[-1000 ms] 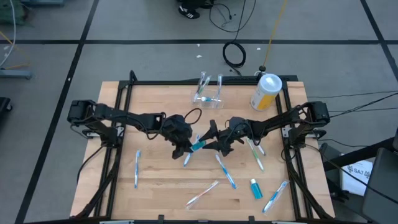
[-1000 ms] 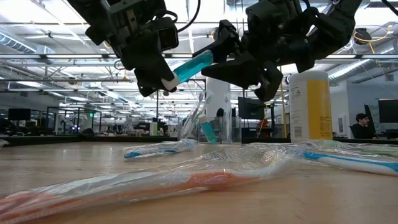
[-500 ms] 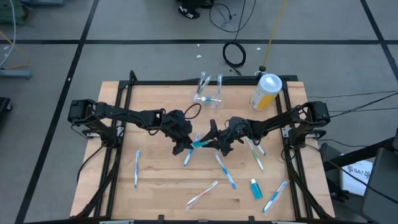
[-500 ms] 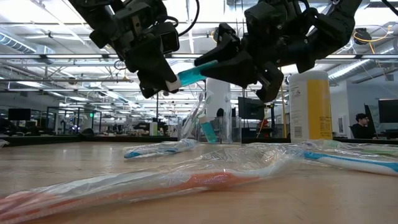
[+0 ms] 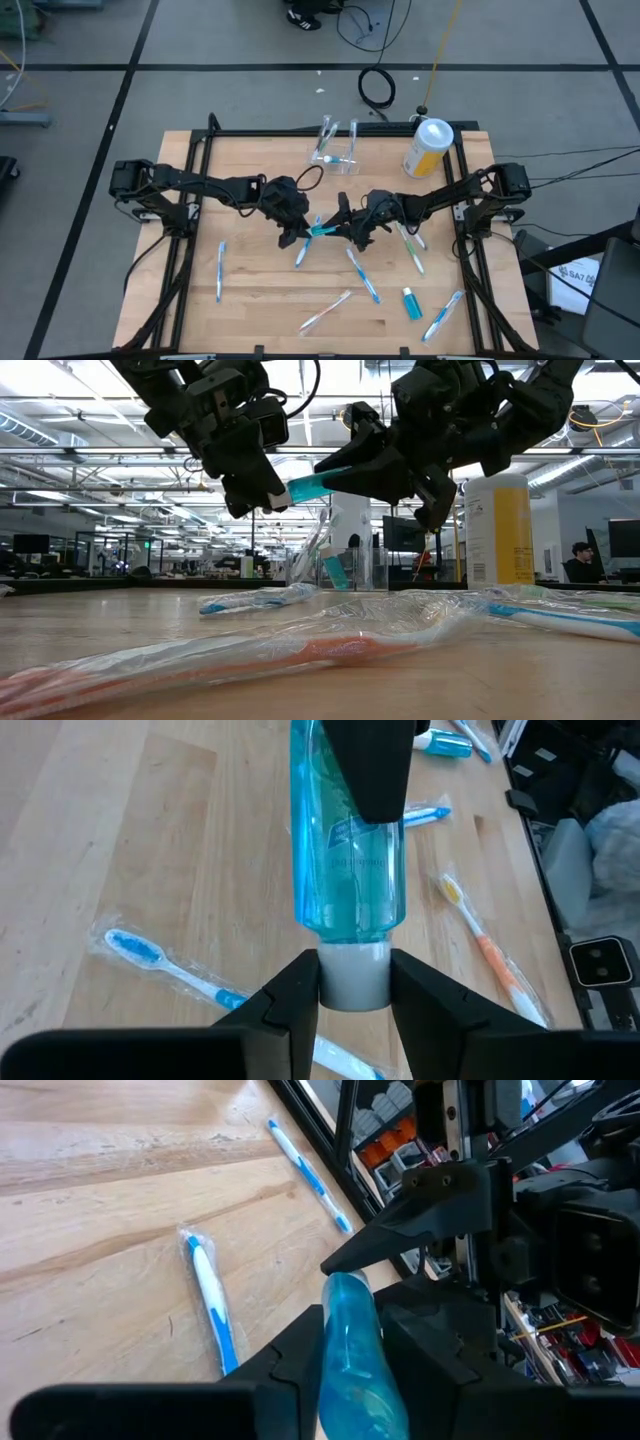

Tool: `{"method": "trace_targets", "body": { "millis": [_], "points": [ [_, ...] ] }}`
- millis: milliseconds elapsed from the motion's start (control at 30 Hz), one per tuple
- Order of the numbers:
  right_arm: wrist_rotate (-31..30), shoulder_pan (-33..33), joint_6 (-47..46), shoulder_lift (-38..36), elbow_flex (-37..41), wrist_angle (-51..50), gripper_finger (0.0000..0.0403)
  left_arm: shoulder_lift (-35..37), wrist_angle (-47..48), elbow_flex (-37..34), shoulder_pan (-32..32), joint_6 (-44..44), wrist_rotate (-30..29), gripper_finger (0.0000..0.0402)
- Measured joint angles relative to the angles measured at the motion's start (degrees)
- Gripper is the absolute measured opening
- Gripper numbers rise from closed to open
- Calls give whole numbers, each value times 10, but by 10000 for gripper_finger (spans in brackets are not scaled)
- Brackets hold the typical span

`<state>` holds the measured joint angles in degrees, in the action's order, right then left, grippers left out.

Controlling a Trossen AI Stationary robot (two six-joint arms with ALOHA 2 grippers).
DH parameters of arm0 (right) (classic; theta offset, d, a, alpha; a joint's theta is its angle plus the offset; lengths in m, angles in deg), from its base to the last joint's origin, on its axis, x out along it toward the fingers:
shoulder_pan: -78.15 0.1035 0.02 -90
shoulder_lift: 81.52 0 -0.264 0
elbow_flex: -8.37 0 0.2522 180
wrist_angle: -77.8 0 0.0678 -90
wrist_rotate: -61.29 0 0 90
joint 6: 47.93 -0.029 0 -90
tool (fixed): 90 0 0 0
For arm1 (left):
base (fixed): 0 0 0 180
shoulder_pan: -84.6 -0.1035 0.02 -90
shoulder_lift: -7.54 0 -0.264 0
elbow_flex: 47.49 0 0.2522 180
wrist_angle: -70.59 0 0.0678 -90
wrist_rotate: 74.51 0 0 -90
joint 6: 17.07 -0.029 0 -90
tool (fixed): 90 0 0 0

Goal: Pick & Place toothbrushing station
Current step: Put the mouthwash into the transparent organizer

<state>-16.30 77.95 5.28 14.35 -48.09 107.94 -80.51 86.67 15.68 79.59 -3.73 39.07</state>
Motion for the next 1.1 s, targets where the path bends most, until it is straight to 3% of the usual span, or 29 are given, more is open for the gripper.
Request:
{"method": "trace_targets", "body": {
  "millis": [300,533,800,1000,1100],
  "points": [
    [-14,-2,-19,0,0,1,93,0,-15,0,1,17,-51,133],
    [-82,-1,-19,0,9,-2,93,7,-10,0,-9,18,-75,133],
    [-90,-1,-31,2,22,7,93,43,3,4,-23,22,-110,133],
    [-159,-1,-37,2,21,10,93,43,5,2,-20,17,-139,134],
    [-193,-1,-57,1,21,17,93,43,-2,2,-20,14,-185,134]
  ]
}}
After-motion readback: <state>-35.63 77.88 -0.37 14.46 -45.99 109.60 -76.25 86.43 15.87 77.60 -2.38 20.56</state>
